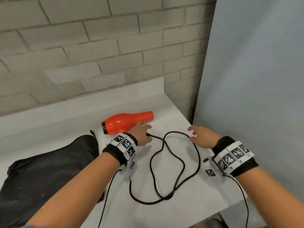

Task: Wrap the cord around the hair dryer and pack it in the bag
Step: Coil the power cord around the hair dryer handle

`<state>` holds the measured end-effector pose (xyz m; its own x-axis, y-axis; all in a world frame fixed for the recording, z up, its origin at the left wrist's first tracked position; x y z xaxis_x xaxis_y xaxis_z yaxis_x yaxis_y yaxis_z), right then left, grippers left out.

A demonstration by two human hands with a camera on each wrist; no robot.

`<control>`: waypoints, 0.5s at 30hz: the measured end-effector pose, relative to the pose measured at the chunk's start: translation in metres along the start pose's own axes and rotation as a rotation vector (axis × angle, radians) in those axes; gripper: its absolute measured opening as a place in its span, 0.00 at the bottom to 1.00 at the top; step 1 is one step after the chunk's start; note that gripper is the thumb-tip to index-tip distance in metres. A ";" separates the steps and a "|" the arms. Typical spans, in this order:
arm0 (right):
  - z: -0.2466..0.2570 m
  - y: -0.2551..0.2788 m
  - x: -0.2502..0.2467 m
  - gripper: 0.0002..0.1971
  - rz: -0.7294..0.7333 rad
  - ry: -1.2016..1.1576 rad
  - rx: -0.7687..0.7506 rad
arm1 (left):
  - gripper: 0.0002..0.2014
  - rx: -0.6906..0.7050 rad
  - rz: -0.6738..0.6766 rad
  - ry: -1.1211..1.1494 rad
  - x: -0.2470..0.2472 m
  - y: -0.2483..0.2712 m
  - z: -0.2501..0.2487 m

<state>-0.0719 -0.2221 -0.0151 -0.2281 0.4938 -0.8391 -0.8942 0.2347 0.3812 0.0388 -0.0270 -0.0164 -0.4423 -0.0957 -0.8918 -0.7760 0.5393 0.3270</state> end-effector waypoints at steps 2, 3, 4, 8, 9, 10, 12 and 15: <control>-0.002 -0.007 0.004 0.24 0.022 0.038 0.057 | 0.27 -0.035 0.033 -0.049 0.005 -0.015 0.004; -0.004 -0.011 0.007 0.24 0.055 0.069 0.076 | 0.27 -0.051 0.059 -0.101 0.009 -0.024 0.008; -0.003 -0.009 0.008 0.24 0.094 0.082 0.093 | 0.26 -0.078 0.089 -0.154 0.010 -0.027 0.008; -0.004 -0.014 0.015 0.19 0.189 0.081 0.082 | 0.23 -0.088 0.158 -0.346 0.015 -0.034 0.005; -0.005 -0.014 0.017 0.16 0.197 0.047 0.087 | 0.21 -0.079 0.170 -0.397 0.015 -0.036 0.005; -0.006 -0.015 0.019 0.13 0.204 0.026 0.091 | 0.20 -0.087 0.188 -0.449 0.015 -0.039 0.007; -0.006 -0.016 0.020 0.07 0.204 0.036 0.086 | 0.18 -0.088 0.215 -0.553 0.018 -0.048 0.016; -0.012 -0.021 0.015 0.04 0.103 0.013 0.087 | 0.18 -0.070 0.295 -0.640 0.034 -0.065 0.035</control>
<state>-0.0613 -0.2295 -0.0398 -0.3231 0.5080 -0.7985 -0.8290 0.2551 0.4977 0.0896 -0.0356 -0.0792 -0.3036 0.5682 -0.7648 -0.7012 0.4102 0.5831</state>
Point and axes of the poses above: each hand's wrist, its own y-axis away from the middle knuckle, its own x-axis out of the palm, z = x × y, the point moved 5 cm from there along -y, towards the middle knuckle, and after that the axes turned 3 degrees about y, right-handed, at the moved point
